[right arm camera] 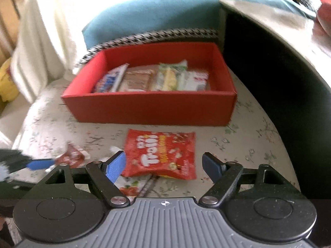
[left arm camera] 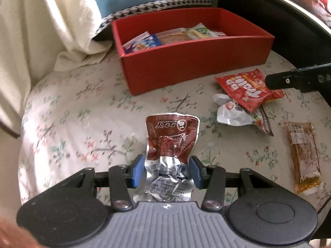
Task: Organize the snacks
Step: 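Grasp the brown foil snack pack with the left gripper while the right grasps the red Trolli bag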
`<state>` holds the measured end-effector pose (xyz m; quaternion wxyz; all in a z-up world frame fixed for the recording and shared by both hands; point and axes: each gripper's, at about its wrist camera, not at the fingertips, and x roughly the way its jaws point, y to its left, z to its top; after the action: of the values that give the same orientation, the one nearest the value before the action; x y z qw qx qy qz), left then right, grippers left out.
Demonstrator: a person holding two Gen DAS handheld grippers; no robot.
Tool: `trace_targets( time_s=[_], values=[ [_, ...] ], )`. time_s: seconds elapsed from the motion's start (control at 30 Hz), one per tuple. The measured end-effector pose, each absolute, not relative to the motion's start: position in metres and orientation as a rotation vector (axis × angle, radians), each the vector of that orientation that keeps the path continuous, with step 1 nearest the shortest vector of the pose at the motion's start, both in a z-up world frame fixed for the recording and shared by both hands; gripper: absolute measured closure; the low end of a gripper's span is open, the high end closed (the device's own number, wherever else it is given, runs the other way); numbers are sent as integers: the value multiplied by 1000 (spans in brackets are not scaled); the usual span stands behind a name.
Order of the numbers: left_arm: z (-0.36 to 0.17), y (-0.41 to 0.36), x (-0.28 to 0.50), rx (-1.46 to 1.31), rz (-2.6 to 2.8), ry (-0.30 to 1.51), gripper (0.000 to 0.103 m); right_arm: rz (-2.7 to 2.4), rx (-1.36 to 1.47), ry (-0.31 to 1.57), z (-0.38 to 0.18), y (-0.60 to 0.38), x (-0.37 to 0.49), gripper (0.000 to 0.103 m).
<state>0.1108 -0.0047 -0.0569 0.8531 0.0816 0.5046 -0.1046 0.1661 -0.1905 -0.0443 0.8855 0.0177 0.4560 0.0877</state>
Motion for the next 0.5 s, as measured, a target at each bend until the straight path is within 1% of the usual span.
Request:
trace_targets(
  time_s=[0.17, 0.47, 0.5],
  values=[
    [-58, 4, 112, 148, -218, 1073, 62, 153, 107, 990, -56, -202, 183, 18],
    [-59, 0, 112, 158, -280, 1081, 62, 140, 113, 995, -83, -199, 215, 18],
    [-59, 1, 113, 153, -284, 1083, 62, 152, 125, 1013, -88, -198, 217, 16]
  ],
)
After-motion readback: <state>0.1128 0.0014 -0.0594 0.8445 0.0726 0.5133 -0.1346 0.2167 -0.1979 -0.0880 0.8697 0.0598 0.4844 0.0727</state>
